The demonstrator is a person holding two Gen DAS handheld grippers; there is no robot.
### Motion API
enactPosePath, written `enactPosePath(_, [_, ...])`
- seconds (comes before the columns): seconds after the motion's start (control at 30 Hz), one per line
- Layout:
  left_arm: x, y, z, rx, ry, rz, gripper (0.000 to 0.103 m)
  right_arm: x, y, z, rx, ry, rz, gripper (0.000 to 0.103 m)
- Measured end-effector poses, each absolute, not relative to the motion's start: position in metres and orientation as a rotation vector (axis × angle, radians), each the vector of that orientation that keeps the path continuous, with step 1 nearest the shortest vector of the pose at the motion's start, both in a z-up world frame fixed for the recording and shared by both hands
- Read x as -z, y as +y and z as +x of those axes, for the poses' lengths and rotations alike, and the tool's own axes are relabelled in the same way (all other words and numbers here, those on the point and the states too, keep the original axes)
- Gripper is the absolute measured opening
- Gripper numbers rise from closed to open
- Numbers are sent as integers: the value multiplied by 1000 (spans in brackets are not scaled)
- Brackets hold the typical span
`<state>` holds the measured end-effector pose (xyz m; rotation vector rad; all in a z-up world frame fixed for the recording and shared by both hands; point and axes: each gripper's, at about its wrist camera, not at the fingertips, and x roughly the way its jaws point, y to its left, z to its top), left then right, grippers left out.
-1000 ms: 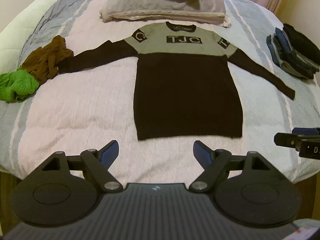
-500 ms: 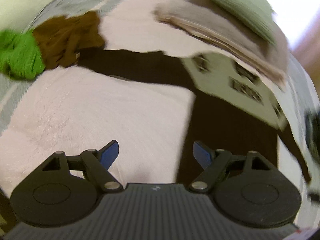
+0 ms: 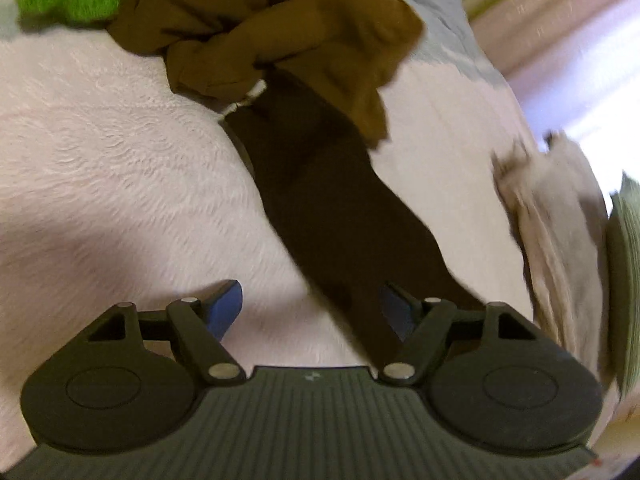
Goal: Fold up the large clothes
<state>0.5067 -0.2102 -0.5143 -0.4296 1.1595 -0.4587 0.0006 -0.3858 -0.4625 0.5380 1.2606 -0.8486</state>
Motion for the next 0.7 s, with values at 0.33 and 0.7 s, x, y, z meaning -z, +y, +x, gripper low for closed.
enactPosePath(0.33, [515,-203,521,393,1030,-471,6,484,-418,5,876,1258,482,60])
enactPosePath(0.7, [363,-294,382,711,540,-100,4,477,-468,-23,888,1178,514,60])
